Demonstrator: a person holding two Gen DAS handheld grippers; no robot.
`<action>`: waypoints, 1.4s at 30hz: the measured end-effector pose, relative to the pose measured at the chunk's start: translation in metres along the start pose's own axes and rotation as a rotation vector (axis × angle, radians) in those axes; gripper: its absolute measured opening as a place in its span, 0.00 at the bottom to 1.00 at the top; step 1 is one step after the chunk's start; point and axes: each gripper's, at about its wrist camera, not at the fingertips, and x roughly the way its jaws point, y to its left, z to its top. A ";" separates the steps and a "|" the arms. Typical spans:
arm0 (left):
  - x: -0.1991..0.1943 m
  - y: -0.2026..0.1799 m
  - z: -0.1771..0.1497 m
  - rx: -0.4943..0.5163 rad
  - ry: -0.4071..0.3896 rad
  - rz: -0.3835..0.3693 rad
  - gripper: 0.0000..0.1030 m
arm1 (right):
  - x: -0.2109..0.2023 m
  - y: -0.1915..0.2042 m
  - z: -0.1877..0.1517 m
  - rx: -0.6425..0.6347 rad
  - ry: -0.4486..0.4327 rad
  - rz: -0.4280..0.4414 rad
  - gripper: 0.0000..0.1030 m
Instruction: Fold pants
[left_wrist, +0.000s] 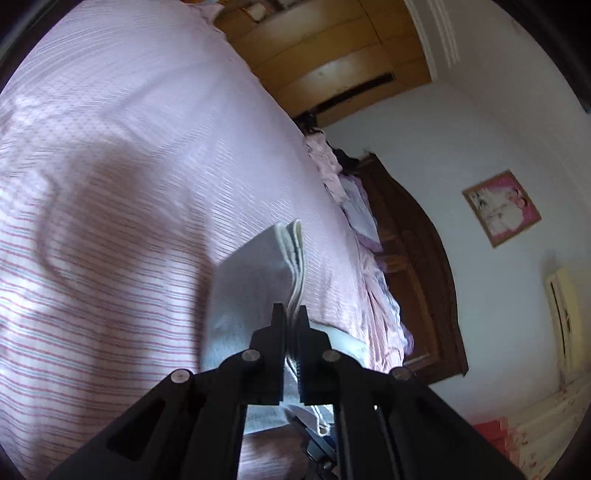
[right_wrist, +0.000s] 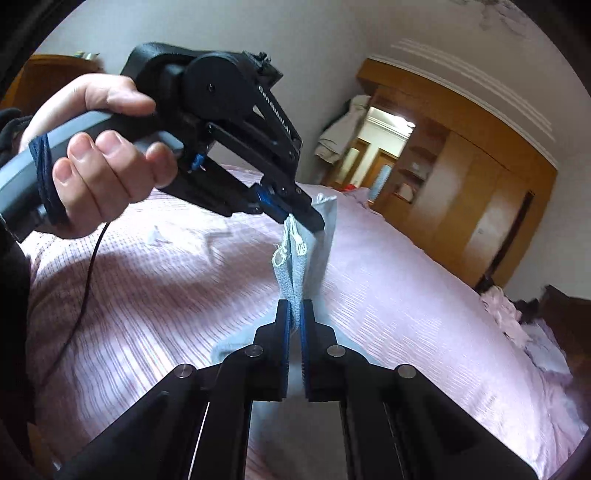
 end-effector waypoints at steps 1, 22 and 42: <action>0.005 -0.012 -0.003 0.021 0.009 0.002 0.04 | -0.006 -0.009 -0.003 0.006 0.002 -0.012 0.00; 0.243 -0.197 -0.104 0.272 0.280 -0.048 0.04 | -0.096 -0.193 -0.127 0.467 0.229 -0.245 0.00; 0.397 -0.235 -0.144 0.306 0.461 0.055 0.04 | -0.133 -0.288 -0.219 1.136 0.273 -0.165 0.04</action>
